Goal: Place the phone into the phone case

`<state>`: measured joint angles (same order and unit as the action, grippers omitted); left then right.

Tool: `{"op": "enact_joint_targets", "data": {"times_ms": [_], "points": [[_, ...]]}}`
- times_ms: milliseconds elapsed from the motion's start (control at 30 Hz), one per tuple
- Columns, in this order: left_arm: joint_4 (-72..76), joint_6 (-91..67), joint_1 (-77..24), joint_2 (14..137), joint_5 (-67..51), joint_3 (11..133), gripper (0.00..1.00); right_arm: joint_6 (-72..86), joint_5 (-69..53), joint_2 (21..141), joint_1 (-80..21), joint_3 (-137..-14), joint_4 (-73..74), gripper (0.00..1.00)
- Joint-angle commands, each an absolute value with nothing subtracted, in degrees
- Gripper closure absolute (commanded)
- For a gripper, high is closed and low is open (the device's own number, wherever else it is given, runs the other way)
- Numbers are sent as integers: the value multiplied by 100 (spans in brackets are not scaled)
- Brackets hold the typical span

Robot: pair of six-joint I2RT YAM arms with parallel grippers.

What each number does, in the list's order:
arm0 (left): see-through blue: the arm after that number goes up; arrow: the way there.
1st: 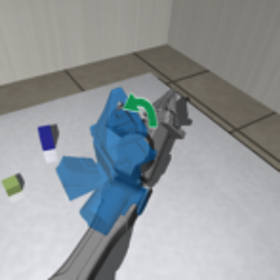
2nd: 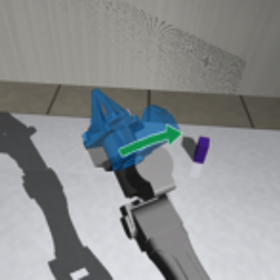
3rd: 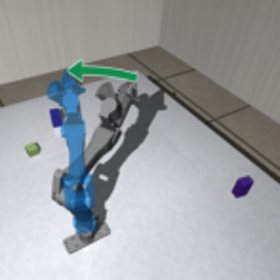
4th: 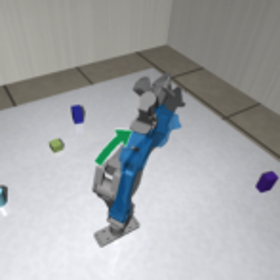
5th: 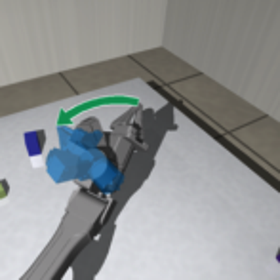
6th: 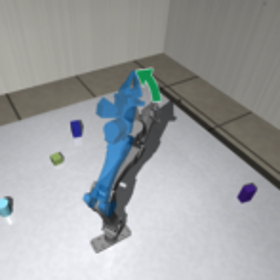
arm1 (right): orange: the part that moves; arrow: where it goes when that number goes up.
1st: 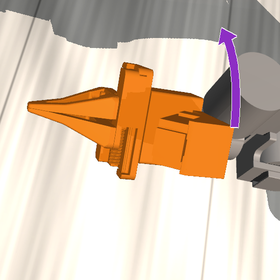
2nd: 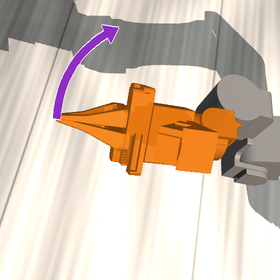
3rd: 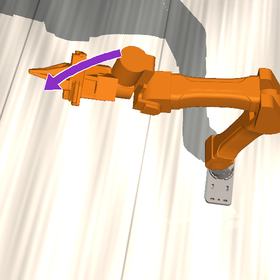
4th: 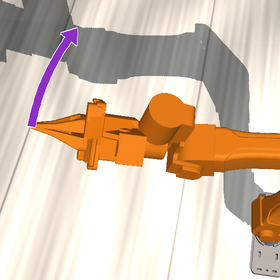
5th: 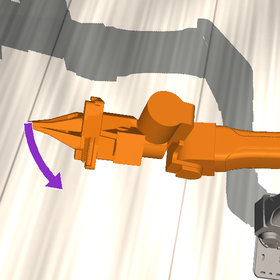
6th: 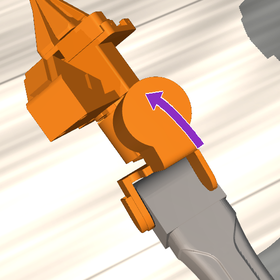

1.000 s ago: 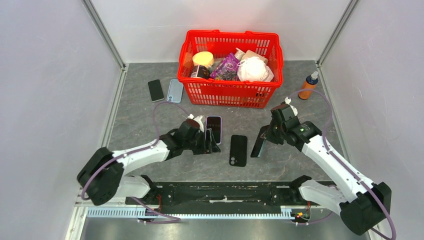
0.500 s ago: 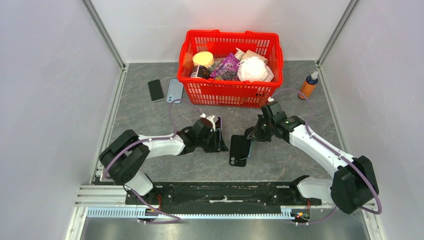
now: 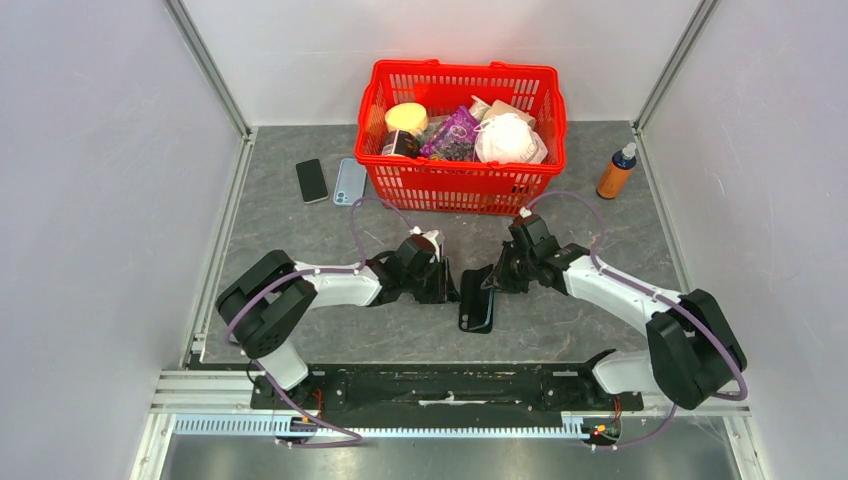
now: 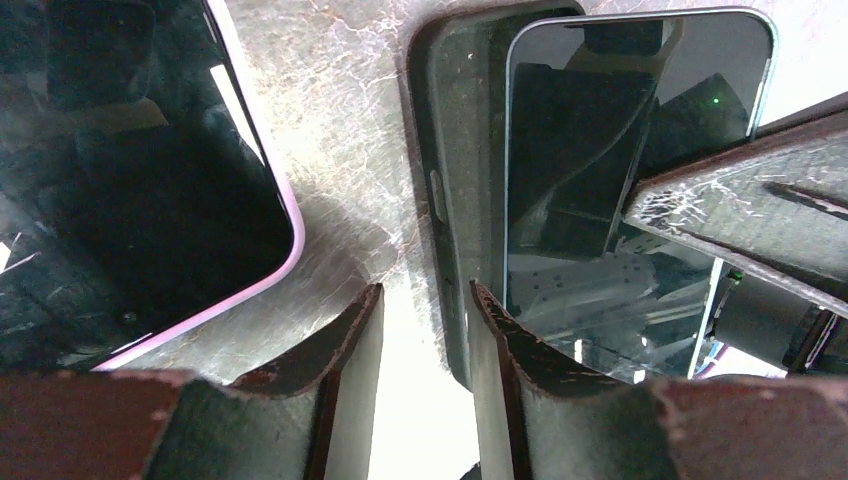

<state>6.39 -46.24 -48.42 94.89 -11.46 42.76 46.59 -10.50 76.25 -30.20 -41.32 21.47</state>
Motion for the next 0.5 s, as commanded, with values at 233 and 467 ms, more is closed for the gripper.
{"op": "enact_joint_targets", "data": {"times_ms": [233, 467], "points": [[733, -4641, -5026, 9795, -1017, 4666, 70, 4794, -1554, 7943, -3044, -3734, 921, 100], [621, -4626, -5071, 9879, -984, 4796, 80, 4753, -1719, 8287, -3049, -3653, 724, 100]]}}
